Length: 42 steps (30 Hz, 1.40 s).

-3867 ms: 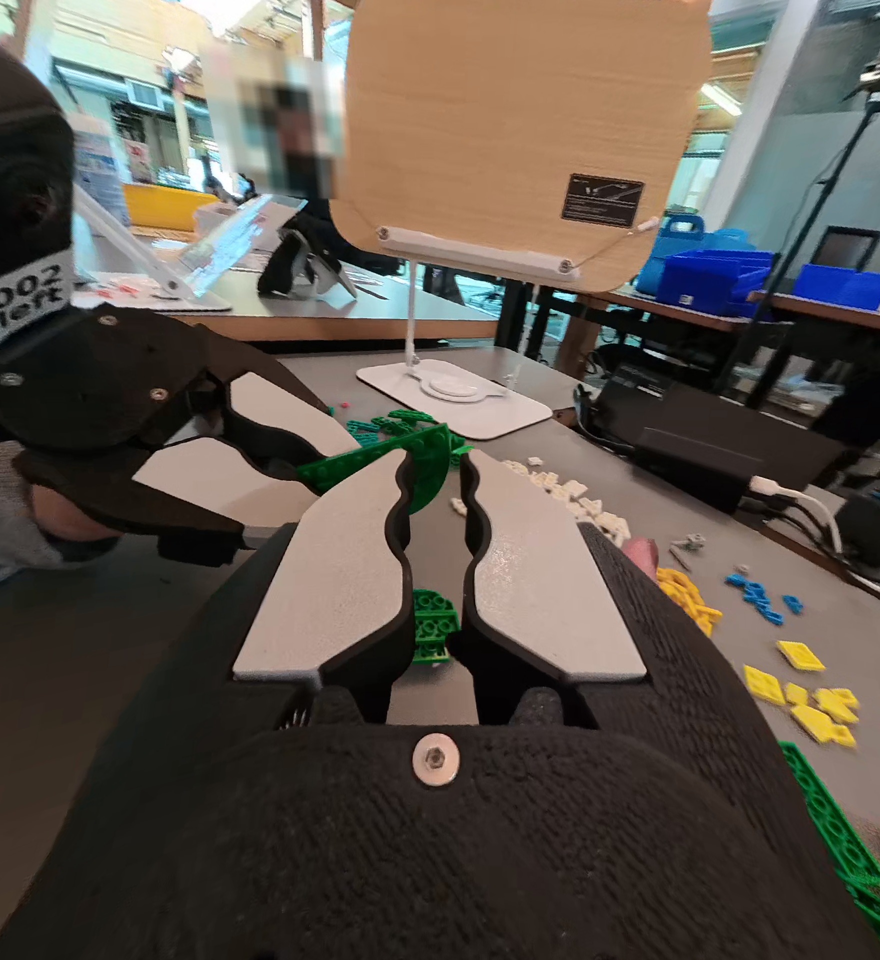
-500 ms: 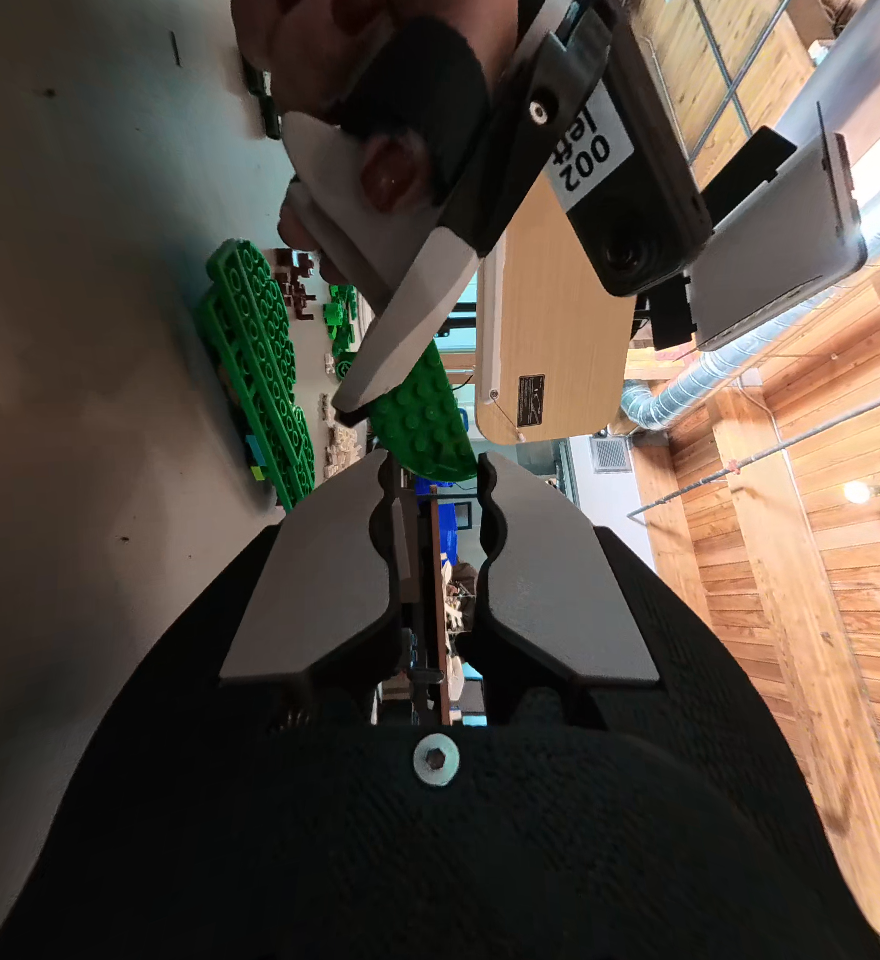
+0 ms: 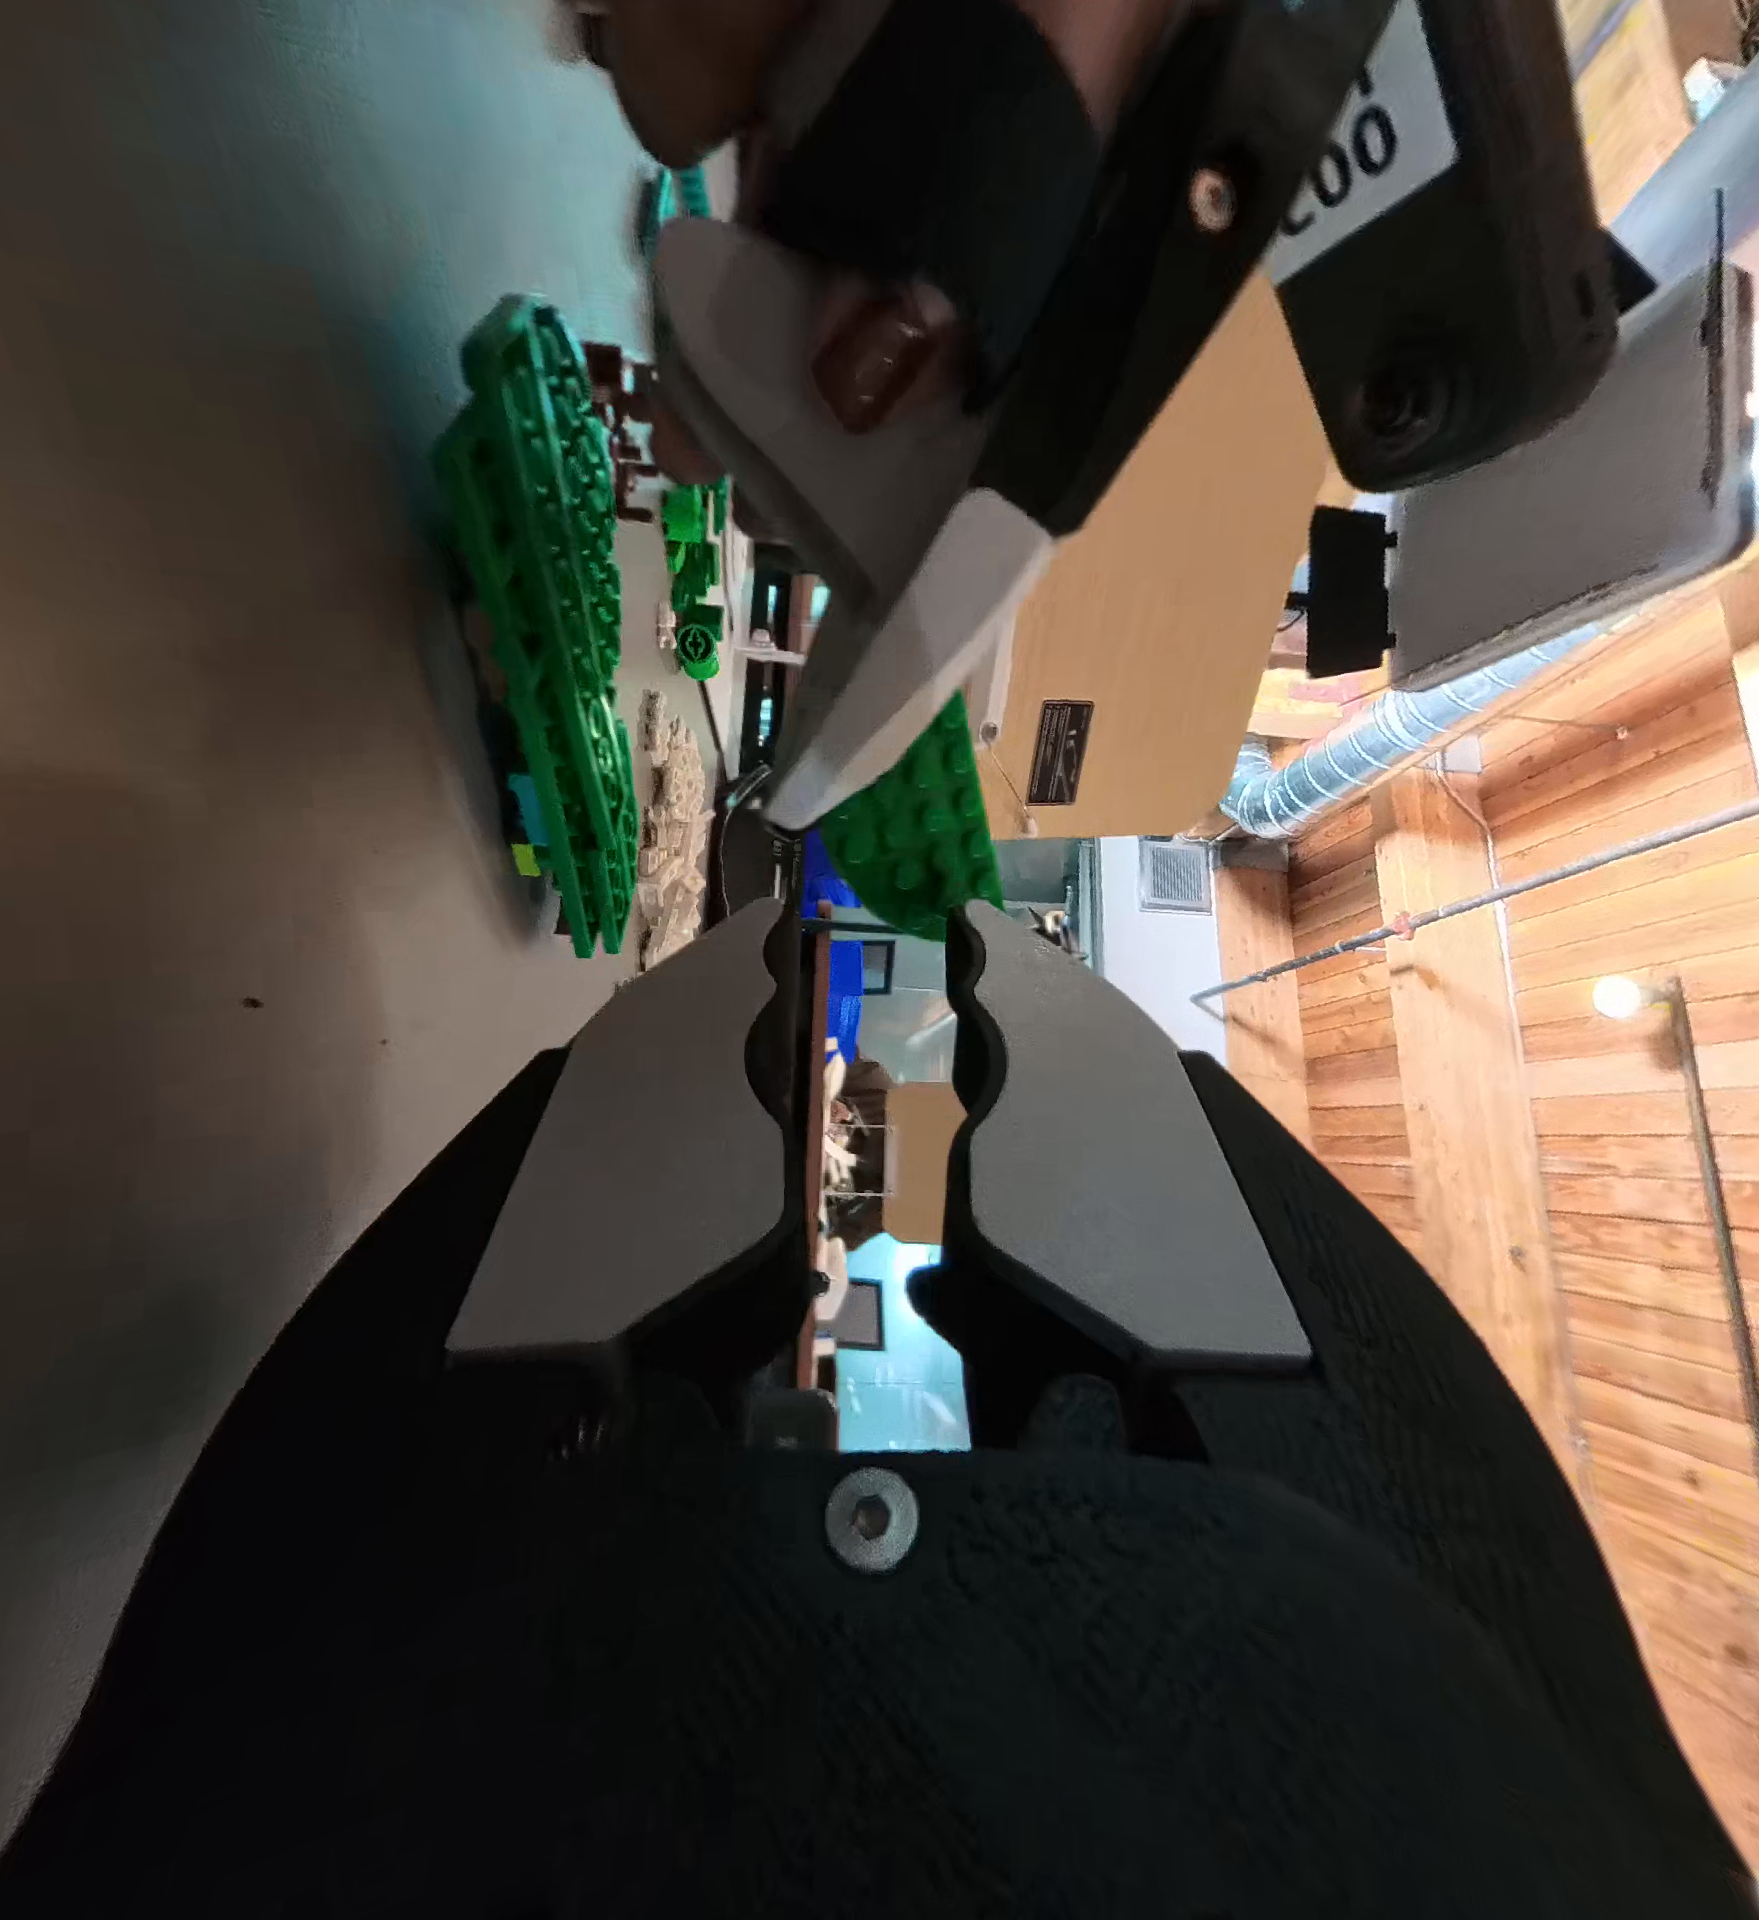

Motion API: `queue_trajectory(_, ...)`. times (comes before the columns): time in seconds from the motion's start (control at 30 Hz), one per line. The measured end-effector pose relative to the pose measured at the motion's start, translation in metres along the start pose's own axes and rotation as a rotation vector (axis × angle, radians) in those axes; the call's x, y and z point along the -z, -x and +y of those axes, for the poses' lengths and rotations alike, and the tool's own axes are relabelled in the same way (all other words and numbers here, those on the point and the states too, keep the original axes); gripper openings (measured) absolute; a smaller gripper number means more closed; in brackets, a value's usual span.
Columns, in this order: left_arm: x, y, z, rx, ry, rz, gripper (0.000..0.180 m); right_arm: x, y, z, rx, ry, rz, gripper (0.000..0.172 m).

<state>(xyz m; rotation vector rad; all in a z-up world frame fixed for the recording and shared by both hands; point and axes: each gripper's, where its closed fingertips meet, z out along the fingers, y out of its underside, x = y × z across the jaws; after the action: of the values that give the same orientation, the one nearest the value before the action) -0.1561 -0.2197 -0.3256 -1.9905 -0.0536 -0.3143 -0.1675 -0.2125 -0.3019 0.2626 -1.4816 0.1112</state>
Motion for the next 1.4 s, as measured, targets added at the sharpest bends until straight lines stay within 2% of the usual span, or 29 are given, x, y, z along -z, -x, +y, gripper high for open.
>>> queue_trajectory(0.17, -0.001, -0.002, -0.001, 0.011, -0.02, 0.025, 0.005, 0.0, -0.003, -0.008, 0.03, -0.019, 0.026, 0.026)
queue_trajectory(0.6, -0.004, -0.002, 0.002, -0.097, 0.005, -0.031, 0.006, -0.003, 0.002, -0.002, 0.054, 0.007, 0.017, 0.026)
queue_trajectory(0.83, -0.004, 0.0, 0.001, -0.125, 0.008, -0.057, 0.006, -0.003, -0.002, 0.004, 0.031, 0.027, 0.035, 0.019)
queue_trajectory(1.4, -0.004, -0.001, -0.001, -0.192, -0.008, -0.092, 0.008, -0.006, 0.002, 0.011, 0.038, 0.057, 0.027, 0.024)
